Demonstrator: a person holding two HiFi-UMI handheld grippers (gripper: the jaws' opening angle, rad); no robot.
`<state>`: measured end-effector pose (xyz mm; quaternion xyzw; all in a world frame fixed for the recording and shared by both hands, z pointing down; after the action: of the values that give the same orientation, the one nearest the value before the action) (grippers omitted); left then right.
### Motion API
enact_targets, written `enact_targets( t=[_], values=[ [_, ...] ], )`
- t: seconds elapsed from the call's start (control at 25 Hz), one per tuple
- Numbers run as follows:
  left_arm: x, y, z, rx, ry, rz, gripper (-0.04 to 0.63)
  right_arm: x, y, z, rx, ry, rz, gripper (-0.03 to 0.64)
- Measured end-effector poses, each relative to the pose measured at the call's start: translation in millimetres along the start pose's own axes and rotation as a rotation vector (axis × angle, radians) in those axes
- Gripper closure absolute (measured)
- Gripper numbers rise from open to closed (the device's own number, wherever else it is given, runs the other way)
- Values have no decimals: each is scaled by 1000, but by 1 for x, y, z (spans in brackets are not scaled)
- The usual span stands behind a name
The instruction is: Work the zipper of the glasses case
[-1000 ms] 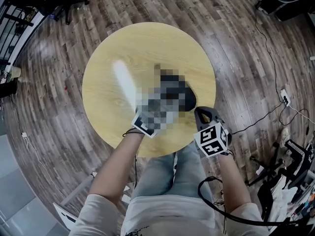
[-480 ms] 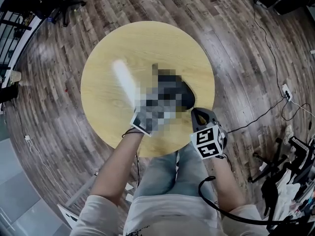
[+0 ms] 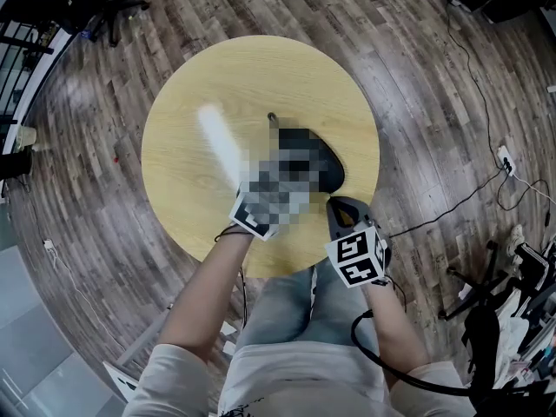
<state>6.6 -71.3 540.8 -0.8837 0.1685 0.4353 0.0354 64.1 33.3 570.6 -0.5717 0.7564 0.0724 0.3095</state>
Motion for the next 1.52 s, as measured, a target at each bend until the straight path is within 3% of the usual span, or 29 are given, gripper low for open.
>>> enact_targets(
  t=[0.44, 0.64, 0.84, 0.96, 1.08, 1.24, 1.4, 1.52],
  values=[
    [0, -1, 1, -1, 0, -16, 589, 5, 10, -8, 19, -3, 6, 615],
    [3, -7, 8, -28, -60, 1, 578, 0, 4, -3, -13, -45, -48, 612],
    [5, 1, 42, 157, -159, 52, 580, 0, -13, 21, -47, -114, -26, 614],
    [2, -21, 88, 269, -201, 84, 580, 10, -2, 56, 31, -178, -21, 614],
    [2, -58, 144, 424, -177, 161, 589, 28, 15, 103, 117, -232, -89, 614],
    [18, -106, 209, 584, -192, 275, 589, 68, 47, 158, 150, -327, -113, 614],
    [43, -135, 258, 687, -229, 304, 589, 102, 96, 202, 250, -421, -93, 614],
    [68, -147, 275, 741, -260, 283, 589, 112, 118, 225, 298, -436, -95, 614]
  ],
)
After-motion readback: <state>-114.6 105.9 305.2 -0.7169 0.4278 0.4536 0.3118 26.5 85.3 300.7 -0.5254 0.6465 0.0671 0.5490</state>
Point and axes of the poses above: the fingertips, and each gripper's own axes: z backward along the fingers, y to its left, x out of its top, the point moved 5 cm from there along z, backward along the fingers, and after that the axes turned 15 degrees about -z, right-handed, at the moved point
